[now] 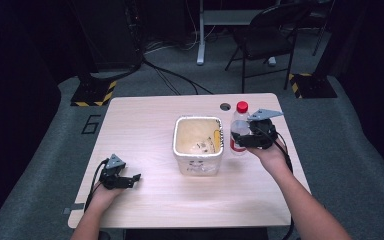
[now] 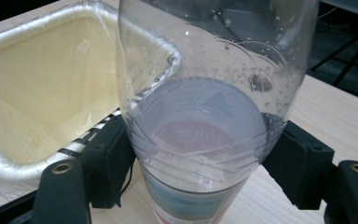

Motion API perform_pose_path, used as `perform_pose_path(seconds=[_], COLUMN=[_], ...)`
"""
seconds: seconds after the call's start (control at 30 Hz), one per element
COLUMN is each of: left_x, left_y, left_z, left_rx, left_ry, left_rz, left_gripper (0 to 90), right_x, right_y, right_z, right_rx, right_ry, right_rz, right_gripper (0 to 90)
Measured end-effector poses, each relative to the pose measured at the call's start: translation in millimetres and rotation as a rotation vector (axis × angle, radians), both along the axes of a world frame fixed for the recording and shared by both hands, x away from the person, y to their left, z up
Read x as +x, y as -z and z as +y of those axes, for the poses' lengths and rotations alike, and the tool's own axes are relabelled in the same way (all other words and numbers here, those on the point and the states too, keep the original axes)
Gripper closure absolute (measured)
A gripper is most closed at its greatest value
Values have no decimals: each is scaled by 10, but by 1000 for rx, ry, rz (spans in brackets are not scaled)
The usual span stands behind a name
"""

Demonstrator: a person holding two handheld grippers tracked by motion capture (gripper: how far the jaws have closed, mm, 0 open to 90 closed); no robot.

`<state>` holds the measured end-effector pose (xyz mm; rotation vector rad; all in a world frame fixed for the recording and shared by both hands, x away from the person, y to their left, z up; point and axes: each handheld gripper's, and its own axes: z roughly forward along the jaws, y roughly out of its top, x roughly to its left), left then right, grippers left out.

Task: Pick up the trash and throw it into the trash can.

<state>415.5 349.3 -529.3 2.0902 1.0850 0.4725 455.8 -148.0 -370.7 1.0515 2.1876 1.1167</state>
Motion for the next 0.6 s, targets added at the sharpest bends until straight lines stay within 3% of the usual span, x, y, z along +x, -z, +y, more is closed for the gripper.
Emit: perform_pose_path(seconds=[0.6], left_x=[0], left_y=[0], left_z=[-1], left_rx=[0], left_ry=[-1], left_rz=[0], left_gripper=[146], right_x=[-50], right_y=[-540], right_z=[-82], right_rx=[30], right_ry=[-25], right_rz=[-40], right_gripper=[282])
